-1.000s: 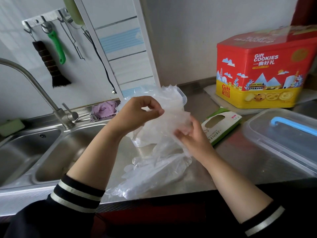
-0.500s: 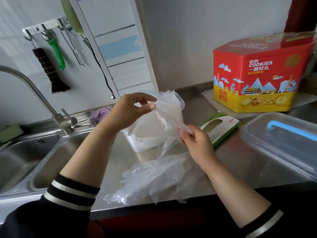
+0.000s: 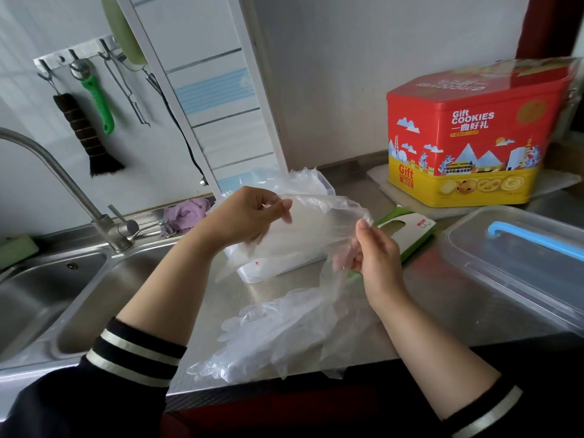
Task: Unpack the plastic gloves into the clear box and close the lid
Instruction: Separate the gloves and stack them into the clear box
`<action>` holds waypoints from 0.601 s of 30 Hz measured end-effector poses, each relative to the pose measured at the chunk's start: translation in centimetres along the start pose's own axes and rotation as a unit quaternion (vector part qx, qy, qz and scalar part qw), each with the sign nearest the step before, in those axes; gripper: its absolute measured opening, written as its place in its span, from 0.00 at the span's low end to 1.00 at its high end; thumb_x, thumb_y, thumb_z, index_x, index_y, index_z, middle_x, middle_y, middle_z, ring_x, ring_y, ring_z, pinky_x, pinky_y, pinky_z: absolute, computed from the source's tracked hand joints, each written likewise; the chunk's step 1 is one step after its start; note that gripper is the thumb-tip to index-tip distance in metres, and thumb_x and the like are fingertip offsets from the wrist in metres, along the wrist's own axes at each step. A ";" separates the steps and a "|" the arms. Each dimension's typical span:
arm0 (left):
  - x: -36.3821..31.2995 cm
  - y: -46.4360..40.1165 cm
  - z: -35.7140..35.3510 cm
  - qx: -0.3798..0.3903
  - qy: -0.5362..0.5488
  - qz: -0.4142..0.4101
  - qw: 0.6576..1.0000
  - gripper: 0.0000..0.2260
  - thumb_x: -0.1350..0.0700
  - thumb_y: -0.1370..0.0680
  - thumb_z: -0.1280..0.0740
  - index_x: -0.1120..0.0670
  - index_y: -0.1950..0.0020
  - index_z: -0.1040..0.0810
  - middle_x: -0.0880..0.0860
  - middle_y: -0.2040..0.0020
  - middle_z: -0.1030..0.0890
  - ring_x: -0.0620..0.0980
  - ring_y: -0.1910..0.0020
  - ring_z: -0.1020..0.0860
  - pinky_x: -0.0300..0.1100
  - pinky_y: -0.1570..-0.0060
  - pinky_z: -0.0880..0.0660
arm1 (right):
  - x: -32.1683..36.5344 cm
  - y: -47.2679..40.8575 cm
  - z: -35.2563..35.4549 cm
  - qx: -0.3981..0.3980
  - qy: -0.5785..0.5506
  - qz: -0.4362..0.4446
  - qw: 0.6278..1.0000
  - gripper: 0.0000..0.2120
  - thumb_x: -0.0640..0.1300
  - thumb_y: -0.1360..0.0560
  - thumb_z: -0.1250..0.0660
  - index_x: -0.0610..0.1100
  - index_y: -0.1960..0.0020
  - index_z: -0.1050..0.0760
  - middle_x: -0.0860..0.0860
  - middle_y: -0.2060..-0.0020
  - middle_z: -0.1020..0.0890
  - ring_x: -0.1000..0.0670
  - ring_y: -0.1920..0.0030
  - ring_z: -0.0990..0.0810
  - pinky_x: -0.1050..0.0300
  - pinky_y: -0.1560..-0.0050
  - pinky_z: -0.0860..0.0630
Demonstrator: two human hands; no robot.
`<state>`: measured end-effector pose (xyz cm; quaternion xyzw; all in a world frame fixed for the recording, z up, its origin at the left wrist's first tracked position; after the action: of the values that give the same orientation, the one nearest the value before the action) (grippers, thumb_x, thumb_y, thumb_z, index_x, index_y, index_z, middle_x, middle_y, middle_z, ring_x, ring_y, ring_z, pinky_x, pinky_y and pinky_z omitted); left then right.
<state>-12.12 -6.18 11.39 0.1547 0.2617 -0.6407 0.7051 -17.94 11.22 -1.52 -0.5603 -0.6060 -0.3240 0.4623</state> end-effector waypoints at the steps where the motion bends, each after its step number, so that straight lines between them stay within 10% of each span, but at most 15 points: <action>1: 0.2 0.0 0.0 0.005 0.009 0.001 1.000 0.14 0.48 0.19 0.38 0.52 0.60 0.18 0.50 0.75 0.23 0.46 0.78 0.27 0.34 0.71 0.29 | 0.0 0.0 0.0 -0.003 -0.001 -0.004 1.000 0.21 0.56 0.22 0.37 0.41 0.67 0.29 0.33 0.67 0.22 0.37 0.64 0.21 0.52 0.62 0.23; 7: 1.1 0.5 1.3 -0.034 0.174 0.004 0.984 0.13 0.46 0.30 0.30 0.57 0.59 0.20 0.50 0.70 0.19 0.46 0.67 0.21 0.31 0.60 0.26 | 1.5 -0.4 -0.6 0.017 -0.044 -0.008 0.999 0.05 0.46 0.25 0.31 0.45 0.56 0.22 0.47 0.63 0.17 0.51 0.68 0.24 0.54 0.65 0.27; 10: 1.6 1.1 1.8 -0.052 0.195 0.017 0.979 0.12 0.47 0.28 0.29 0.56 0.62 0.23 0.51 0.75 0.24 0.52 0.69 0.25 0.38 0.61 0.27 | 3.3 -0.5 -2.6 0.079 -0.074 -0.008 0.994 0.11 0.42 0.28 0.28 0.45 0.47 0.25 0.51 0.58 0.17 0.54 0.69 0.23 0.62 0.71 0.27; 14: 1.8 1.7 1.5 -0.017 0.173 0.035 0.984 0.12 0.49 0.23 0.32 0.56 0.60 0.20 0.50 0.77 0.27 0.45 0.81 0.33 0.39 0.73 0.28 | 5.6 -0.6 -5.4 0.145 0.032 0.001 0.989 0.12 0.43 0.28 0.28 0.46 0.46 0.23 0.50 0.55 0.16 0.54 0.56 0.18 0.63 0.60 0.22; 18: 2.6 2.0 2.0 -0.012 0.167 0.031 0.985 0.16 0.42 0.31 0.30 0.55 0.60 0.20 0.48 0.77 0.28 0.48 0.78 0.35 0.35 0.77 0.36 | 8.1 -0.7 -7.3 0.173 0.187 0.048 0.966 0.07 0.42 0.26 0.29 0.45 0.49 0.20 0.55 0.59 0.18 0.64 0.67 0.22 0.71 0.66 0.26</action>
<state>-9.68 -9.17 11.26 0.2590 0.3785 -0.5802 0.6730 -16.79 7.55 8.71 -0.4301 -0.5281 -0.2906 0.6720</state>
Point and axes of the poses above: each hand's wrist, its own y-axis away from the middle knuckle, its own z-axis out of the back of the hand, x = y × z, the point moved 10 cm from there along -y, towards the middle knuckle
